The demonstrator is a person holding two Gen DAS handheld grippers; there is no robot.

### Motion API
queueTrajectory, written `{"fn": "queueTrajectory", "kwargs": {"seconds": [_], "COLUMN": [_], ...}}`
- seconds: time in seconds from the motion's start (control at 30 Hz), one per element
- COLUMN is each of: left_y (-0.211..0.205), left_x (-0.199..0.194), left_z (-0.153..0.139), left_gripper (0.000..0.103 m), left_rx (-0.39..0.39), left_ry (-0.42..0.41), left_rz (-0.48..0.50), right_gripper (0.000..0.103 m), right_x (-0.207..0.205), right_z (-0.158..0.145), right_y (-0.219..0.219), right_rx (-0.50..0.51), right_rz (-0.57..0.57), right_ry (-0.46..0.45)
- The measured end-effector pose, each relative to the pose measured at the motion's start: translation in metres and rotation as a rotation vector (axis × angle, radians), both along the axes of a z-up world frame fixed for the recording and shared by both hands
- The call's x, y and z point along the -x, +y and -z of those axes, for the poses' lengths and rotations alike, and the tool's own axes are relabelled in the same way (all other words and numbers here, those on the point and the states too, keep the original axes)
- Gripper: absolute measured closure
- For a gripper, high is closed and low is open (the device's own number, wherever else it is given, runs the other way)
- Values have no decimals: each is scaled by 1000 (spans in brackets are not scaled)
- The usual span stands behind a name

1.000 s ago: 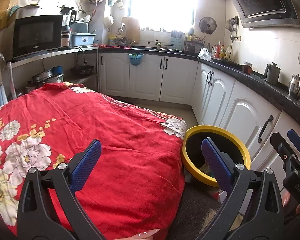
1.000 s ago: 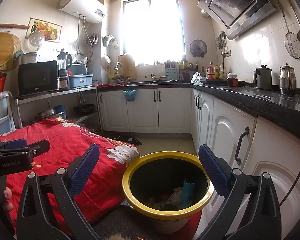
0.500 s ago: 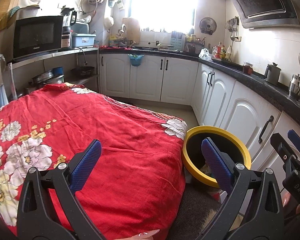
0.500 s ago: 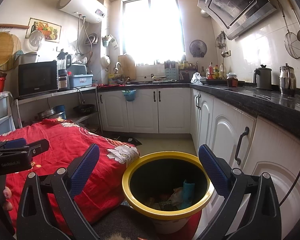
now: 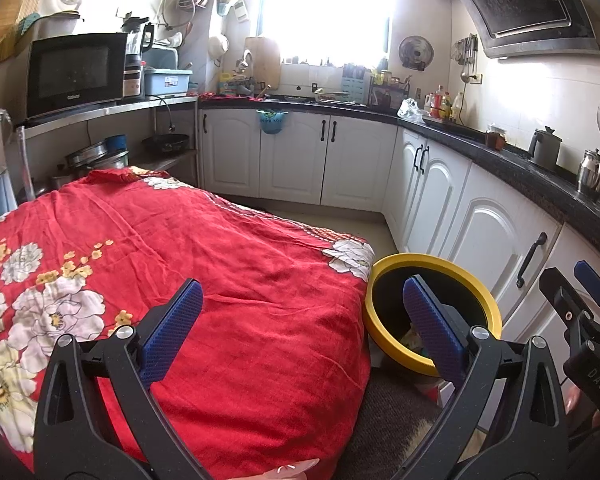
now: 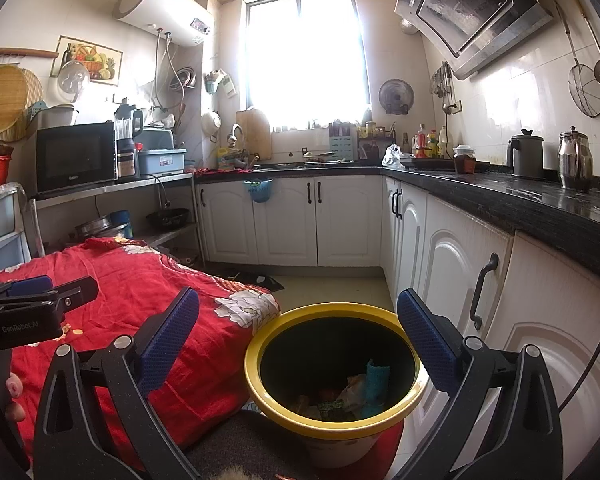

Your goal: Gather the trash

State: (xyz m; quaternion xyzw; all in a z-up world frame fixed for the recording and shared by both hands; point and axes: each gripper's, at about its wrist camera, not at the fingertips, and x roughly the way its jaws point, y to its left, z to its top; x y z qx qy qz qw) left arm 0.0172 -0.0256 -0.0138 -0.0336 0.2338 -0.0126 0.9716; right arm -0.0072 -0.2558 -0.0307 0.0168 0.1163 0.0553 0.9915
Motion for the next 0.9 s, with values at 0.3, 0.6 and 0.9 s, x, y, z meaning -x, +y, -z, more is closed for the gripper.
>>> {"fn": "queueTrajectory", "kwargs": {"seconds": [0.3, 0.6, 0.9], "left_y": [0, 0, 0], "left_x": [0, 0, -1], "left_z": [0, -1, -2], "left_gripper": [11, 11, 11], "left_rx": [1, 0, -5], "left_ry": [-1, -2, -4], "left_rz": [-1, 0, 4], "right_gripper": [6, 6, 6], "right_x": [0, 0, 1], "right_z": [1, 1, 0], "right_y": [0, 0, 2], "right_rx": [-1, -1, -2], "right_rz": [0, -1, -3], "right_ry": [1, 2, 4]}}
